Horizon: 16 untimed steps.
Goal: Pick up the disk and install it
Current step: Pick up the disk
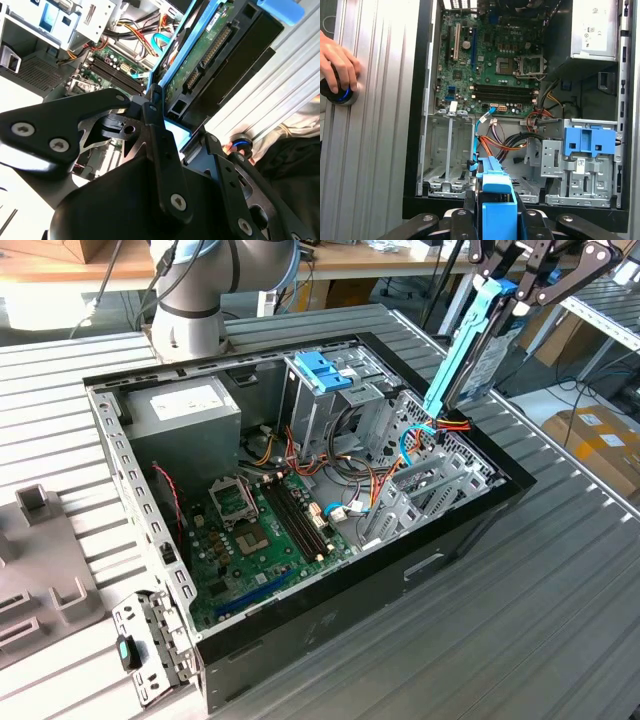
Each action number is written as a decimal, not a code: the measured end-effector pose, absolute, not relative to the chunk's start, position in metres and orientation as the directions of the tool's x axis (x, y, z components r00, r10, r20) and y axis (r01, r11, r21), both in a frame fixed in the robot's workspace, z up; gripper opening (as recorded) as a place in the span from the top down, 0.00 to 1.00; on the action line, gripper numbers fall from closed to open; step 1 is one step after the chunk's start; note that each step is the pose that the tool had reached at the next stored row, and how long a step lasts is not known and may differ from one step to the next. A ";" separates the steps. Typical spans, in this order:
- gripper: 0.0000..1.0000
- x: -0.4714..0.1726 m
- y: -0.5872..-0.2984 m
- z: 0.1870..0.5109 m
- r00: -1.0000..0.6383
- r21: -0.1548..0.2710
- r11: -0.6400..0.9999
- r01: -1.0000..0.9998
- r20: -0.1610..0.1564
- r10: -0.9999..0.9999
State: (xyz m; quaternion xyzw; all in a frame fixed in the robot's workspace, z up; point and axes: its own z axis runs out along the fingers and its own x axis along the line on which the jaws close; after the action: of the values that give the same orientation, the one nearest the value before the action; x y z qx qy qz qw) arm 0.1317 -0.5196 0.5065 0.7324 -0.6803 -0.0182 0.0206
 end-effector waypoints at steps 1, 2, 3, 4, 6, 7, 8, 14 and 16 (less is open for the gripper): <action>0.63 0.132 -0.521 0.506 0.074 0.055 -0.074 -0.996 0.001 -0.997; 0.63 0.132 -0.522 0.506 0.074 0.055 -0.074 -0.996 0.001 -0.997; 0.63 0.132 -0.522 0.506 0.074 0.055 -0.074 -0.996 0.001 -0.997; 0.63 0.132 -0.523 0.506 0.074 0.055 -0.074 -0.996 0.001 -0.997; 0.63 0.132 -0.525 0.506 0.074 0.055 -0.074 -0.996 0.001 -0.997; 0.63 0.132 -0.526 0.506 0.074 0.055 -0.074 -0.996 0.001 -0.997; 0.63 0.132 -0.526 0.506 0.074 0.055 -0.074 -0.996 0.001 -0.997; 0.63 0.132 -0.530 0.506 0.074 0.055 -0.074 -0.996 0.001 -0.997; 0.63 0.132 -0.532 0.506 0.074 0.055 -0.074 -0.996 0.001 -0.997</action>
State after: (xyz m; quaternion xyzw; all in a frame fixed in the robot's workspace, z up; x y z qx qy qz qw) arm 0.1323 -0.5317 0.5064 0.7324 -0.6803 -0.0182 0.0206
